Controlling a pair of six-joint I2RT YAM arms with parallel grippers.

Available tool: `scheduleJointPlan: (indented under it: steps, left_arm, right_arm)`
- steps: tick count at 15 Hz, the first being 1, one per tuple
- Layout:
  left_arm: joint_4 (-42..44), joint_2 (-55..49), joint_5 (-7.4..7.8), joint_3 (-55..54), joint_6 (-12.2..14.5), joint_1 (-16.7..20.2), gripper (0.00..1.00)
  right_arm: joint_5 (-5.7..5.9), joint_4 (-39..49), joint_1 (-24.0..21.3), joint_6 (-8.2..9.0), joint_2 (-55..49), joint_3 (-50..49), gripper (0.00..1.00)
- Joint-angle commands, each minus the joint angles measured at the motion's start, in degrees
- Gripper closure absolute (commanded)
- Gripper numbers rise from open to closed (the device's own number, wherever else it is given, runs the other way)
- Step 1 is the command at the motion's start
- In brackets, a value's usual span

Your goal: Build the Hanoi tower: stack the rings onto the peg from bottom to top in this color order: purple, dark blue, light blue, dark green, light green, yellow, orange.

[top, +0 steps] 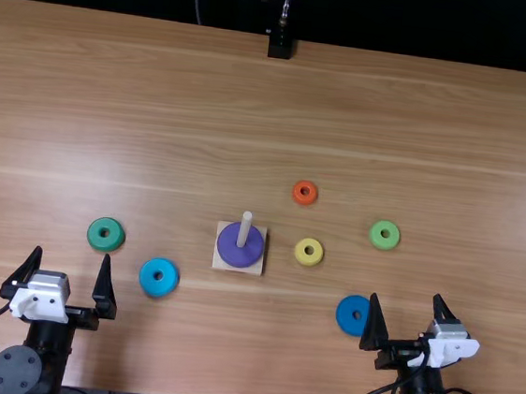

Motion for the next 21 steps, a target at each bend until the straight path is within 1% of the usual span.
scheduleJointPlan:
  steps: [1, 11, 12, 13, 15, 16, 17, 19, 20, 21]
  left_arm:
    - [-1.04, -0.62, -0.36, -1.26, -0.01, 0.46, 0.00]
    - [-1.04, -0.62, -0.36, -1.26, 0.09, 0.46, 0.00]
    - [-1.04, -0.62, -0.36, -1.26, 0.09, 0.46, 0.00]
    - [-1.04, -0.62, -0.36, -1.26, 0.09, 0.46, 0.00]
    - [-1.04, -0.62, -0.36, -1.26, 0.09, 0.46, 0.00]
    - [-1.04, -0.62, -0.36, -1.26, 0.09, 0.46, 0.00]
    - [-1.04, -0.62, -0.36, -1.26, -0.01, 0.46, 0.00]
    - [-1.04, -0.62, -0.36, -1.26, -0.01, 0.46, 0.00]
    - [-1.04, -0.62, -0.36, -1.26, 0.09, 0.46, 0.00]
    - [-1.04, -0.62, -0.36, -1.26, 0.09, 0.46, 0.00]
  right_arm:
    - [-0.13, -0.05, -0.40, 0.08, -0.71, -1.23, 0.00]
    - [-0.13, 0.06, -0.40, 0.08, -0.71, -1.23, 0.00]
    - [-0.34, 0.06, -0.57, 0.19, -0.71, -1.14, 0.00]
    - [-0.34, 0.59, -0.49, 0.71, -0.71, -1.05, 0.00]
    - [-0.34, 2.70, -0.57, 0.61, -0.71, -0.35, 0.00]
    - [-0.66, 5.12, -0.66, 0.61, -0.71, -0.26, 0.00]
    - [-0.76, 7.55, -0.66, 0.61, -0.71, 0.79, 0.00]
    - [-1.82, 9.55, -0.66, 0.82, -0.71, 4.04, 0.00]
    - [-1.50, 9.55, -0.31, 1.03, -0.71, 7.38, 0.00]
    - [-1.50, 9.55, -0.05, 1.13, -0.71, 9.84, 0.00]
